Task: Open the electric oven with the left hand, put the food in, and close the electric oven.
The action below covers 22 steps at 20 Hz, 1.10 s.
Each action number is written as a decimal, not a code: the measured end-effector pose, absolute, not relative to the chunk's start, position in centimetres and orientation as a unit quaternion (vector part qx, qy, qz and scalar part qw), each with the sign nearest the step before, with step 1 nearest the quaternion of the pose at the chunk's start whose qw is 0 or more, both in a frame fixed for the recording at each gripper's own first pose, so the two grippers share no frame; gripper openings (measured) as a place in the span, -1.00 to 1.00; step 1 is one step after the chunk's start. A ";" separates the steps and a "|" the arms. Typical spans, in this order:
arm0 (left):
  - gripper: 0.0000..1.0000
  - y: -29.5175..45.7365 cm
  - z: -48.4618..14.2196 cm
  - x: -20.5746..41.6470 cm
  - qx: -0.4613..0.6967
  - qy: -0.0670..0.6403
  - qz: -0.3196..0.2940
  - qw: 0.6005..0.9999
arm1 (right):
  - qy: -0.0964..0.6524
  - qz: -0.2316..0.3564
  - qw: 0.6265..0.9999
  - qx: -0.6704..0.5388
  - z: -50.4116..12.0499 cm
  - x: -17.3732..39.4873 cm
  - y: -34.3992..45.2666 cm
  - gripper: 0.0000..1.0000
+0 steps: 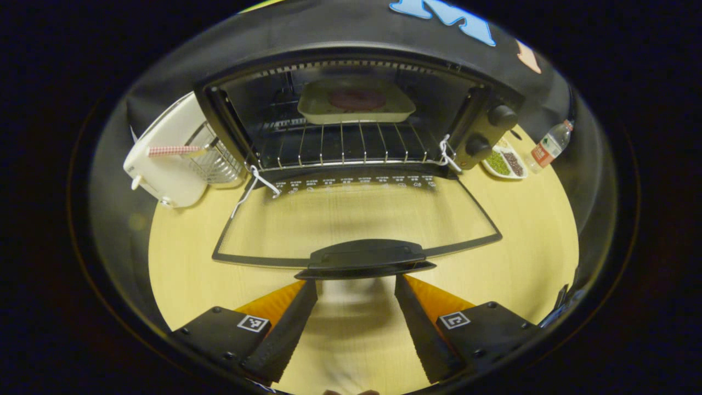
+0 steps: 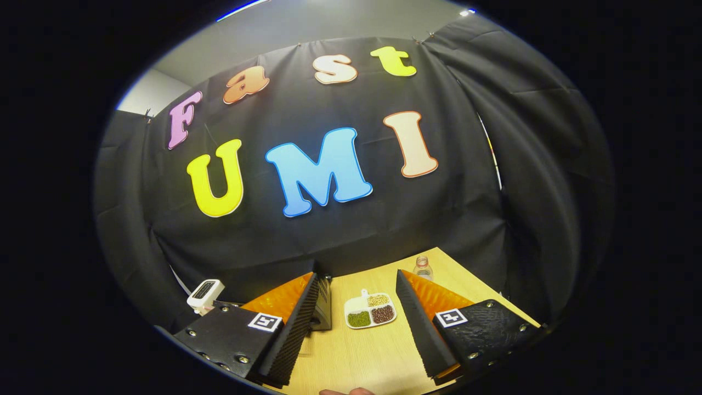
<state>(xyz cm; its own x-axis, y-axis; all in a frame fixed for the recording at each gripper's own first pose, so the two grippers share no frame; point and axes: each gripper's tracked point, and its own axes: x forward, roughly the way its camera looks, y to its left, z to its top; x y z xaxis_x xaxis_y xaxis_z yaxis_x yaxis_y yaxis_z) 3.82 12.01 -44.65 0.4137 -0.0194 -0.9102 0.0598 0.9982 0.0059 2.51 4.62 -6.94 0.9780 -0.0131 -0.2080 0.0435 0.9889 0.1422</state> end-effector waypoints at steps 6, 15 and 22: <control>0.94 11.8 -42.6 3.9 0.017 0.525 -0.025 0.851 | 0.115 -0.023 0.990 0.080 -7.9 2.8 4.0 0.73; 1.00 11.4 -39.7 6.4 0.024 0.486 -0.023 0.873 | 0.117 -0.048 0.989 0.071 -7.9 3.2 2.6 0.74; 0.94 11.1 -31.9 8.8 0.025 0.325 -0.021 0.945 | 0.100 -0.045 0.992 0.057 -7.7 4.0 2.1 0.73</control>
<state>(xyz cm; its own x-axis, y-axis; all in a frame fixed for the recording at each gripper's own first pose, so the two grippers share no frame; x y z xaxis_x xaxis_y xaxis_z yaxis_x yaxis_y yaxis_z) 8.78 11.11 -31.92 0.7877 -0.0242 -0.6155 0.0570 0.9978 0.0337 4.02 2.13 -7.67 0.9760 -0.0772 -0.2038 0.0999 0.9896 0.1036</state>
